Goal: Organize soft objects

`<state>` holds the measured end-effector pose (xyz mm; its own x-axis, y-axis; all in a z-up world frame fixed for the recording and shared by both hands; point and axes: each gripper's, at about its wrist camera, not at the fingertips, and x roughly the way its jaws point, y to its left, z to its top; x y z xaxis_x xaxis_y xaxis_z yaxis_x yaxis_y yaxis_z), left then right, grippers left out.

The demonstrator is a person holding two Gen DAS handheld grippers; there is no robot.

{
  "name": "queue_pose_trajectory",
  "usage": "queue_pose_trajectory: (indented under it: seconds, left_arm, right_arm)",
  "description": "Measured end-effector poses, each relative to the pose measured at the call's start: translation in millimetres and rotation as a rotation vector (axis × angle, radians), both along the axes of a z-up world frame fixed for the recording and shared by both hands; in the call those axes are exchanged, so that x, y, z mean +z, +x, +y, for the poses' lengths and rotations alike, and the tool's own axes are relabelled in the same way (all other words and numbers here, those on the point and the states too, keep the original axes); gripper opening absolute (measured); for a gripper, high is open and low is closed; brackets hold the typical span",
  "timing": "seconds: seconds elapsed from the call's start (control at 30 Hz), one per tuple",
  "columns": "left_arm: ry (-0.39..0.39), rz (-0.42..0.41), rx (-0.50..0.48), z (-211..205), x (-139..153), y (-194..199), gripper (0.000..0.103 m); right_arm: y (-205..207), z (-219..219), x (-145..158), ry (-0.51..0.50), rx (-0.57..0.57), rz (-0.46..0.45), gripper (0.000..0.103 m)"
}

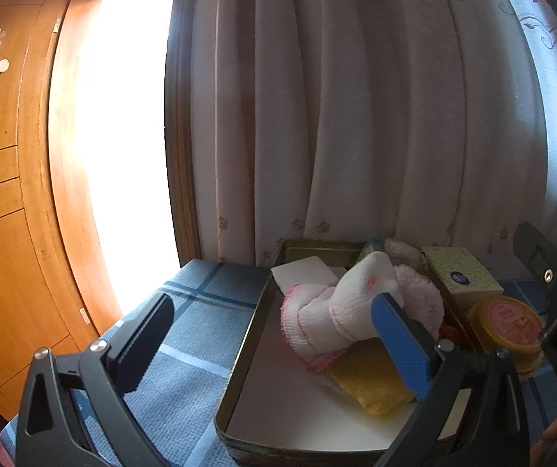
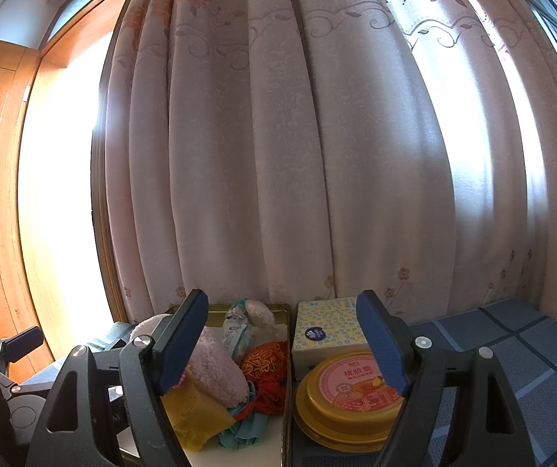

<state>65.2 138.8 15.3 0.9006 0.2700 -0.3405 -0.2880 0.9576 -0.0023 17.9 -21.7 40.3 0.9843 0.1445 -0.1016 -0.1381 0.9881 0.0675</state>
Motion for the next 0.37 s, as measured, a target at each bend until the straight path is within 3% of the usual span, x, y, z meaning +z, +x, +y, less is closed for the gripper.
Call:
queue_pose_trajectory:
  seconds: [0.37]
  left_arm:
    - [0.018,0.003,-0.003,-2.1,-0.6,-0.3,0.103]
  right_arm:
    - [-0.1,0.0,0.1,0.000,0.000,0.000,0.080]
